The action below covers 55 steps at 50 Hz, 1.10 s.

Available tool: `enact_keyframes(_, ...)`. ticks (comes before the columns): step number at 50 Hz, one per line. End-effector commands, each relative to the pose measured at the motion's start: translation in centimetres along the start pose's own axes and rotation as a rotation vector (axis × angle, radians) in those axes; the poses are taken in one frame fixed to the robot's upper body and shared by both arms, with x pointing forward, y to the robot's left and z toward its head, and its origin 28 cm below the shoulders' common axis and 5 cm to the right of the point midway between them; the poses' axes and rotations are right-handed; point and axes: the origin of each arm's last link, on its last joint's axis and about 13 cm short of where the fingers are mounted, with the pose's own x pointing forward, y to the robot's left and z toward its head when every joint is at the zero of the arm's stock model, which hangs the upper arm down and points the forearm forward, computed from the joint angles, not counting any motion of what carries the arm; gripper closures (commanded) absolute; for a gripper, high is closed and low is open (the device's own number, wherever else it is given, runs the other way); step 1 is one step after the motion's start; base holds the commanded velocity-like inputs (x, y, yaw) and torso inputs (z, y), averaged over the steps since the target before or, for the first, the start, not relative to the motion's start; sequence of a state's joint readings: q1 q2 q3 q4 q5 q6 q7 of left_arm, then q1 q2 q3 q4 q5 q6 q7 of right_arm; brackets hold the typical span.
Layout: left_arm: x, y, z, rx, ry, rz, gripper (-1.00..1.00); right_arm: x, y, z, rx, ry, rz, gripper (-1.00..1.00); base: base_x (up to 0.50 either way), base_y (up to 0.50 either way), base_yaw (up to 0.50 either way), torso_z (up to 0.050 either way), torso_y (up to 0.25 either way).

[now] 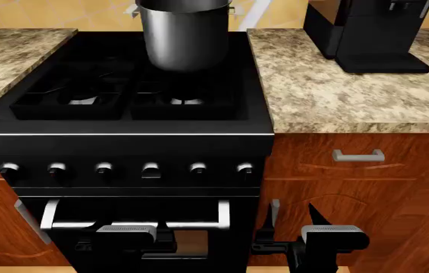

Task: Frozen meat rests on a plate on the counter. Retrieve the meat and place it in a pot on a burner. Then turn the burner on.

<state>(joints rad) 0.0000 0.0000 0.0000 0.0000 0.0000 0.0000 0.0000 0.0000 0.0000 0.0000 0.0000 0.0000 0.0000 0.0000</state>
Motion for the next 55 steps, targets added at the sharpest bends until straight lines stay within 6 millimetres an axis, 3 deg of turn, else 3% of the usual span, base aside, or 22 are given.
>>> enact_keyframes(1, -0.32, 0.13, 0.21, -0.046, 0.001, -0.082, -1.00, 0.00, 0.03, 0.00, 0.000, 0.000, 0.000, -1.00, 0.00, 0.00, 0.00, 0.041, 0.000)
enact_keyframes(22, -0.56, 0.55, 0.41, -0.078, 0.016, -0.129, -1.00, -0.24, 0.08, -0.17, 0.011, 0.003, 0.038, -1.00, 0.00, 0.00, 0.00, 0.050, 0.000)
enact_keyframes(55, -0.62, 0.48, 0.43, -0.077, 0.018, -0.128, -1.00, -0.44, 0.23, -0.25, -0.051, -0.018, 0.068, -1.00, 0.00, 0.50, 0.00, 0.050, 0.000)
